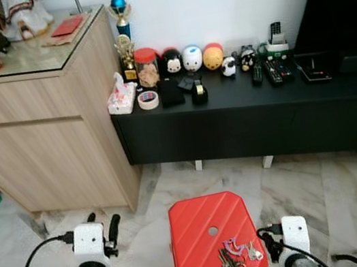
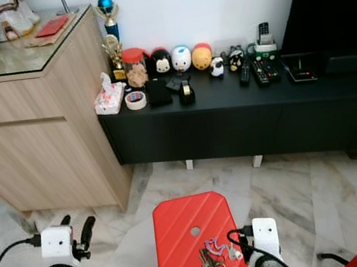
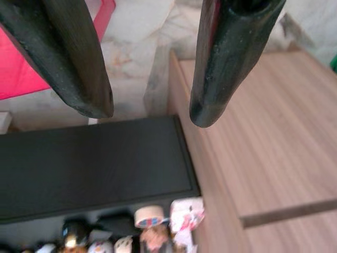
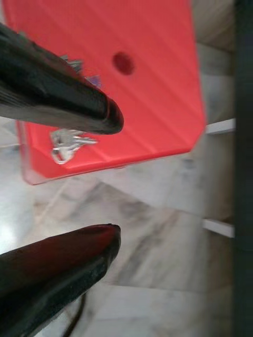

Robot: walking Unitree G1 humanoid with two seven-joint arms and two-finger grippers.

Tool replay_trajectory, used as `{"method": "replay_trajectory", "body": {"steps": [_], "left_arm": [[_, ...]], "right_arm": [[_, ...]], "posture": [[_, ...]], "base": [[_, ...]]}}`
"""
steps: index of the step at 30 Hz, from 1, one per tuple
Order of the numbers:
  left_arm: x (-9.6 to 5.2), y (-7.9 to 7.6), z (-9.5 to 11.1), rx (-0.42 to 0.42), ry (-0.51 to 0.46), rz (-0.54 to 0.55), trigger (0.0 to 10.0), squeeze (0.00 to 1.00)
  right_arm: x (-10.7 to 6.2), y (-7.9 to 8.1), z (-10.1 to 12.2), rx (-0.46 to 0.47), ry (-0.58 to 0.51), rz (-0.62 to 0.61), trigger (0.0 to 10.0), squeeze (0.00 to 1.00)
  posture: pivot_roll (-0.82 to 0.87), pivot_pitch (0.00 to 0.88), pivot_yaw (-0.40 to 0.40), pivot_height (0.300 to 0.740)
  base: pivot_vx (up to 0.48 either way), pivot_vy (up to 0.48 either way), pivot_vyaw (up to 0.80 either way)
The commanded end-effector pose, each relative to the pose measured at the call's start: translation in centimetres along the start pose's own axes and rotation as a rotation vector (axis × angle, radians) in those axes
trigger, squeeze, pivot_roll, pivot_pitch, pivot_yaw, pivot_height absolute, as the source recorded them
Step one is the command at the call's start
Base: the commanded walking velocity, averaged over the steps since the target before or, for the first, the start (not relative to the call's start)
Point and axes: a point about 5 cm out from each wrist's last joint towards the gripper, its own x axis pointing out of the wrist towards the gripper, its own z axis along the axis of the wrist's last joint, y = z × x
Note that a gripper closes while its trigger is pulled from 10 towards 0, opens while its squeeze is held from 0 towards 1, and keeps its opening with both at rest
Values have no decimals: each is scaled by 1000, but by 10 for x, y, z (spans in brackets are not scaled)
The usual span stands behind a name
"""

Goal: Hang keys on a hook

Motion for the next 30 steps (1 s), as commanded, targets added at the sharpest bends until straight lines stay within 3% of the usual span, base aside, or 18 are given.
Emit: {"method": "replay_trajectory", "body": {"steps": [1, 4, 7, 8, 13, 18, 25, 30], "left_arm": [[0, -4, 9, -12, -30, -39, 10000, 0], [-2, -7, 15, -21, -42, -61, 10000, 0], [-1, -14, 22, -41, -55, -80, 10000, 0], [1, -16, 24, -73, -54, -57, 10000, 0], [-4, -17, 27, -63, -40, -64, 10000, 0], [-7, -10, 26, -65, -17, -29, 10000, 0], [1, -5, 31, -35, -16, -22, 10000, 0], [7, 0, 33, -27, -19, -8, 10000, 0]], "right_arm": [[0, 0, 3, -19, -34, 6, 10000, 0], [2, -2, 15, -59, -109, 28, 10000, 0], [-1, -17, 89, -72, -483, 30, 10000, 0], [-4, -15, 96, -64, -524, 25, 10000, 0], [-11, -9, 98, -82, -574, 44, 10000, 0], [-18, -12, 89, -27, -528, 12, 10000, 0], [-14, -14, 89, -9, -463, -3, 10000, 0], [-11, -13, 95, -33, -450, 24, 10000, 0]], "posture": [[49, 0, -39, 740], [54, 0, -39, 740], [44, 0, -36, 740], [44, 0, -36, 740], [33, 0, -36, 740], [39, 0, -31, 740], [38, 0, -35, 740], [39, 0, -38, 710]], "base": [[0, 0, 0], [0, 0, 0], [0, 0, 0], [0, 0, 0], [0, 0, 0], [0, 0, 0], [0, 0, 0], [0, 0, 0]]}}
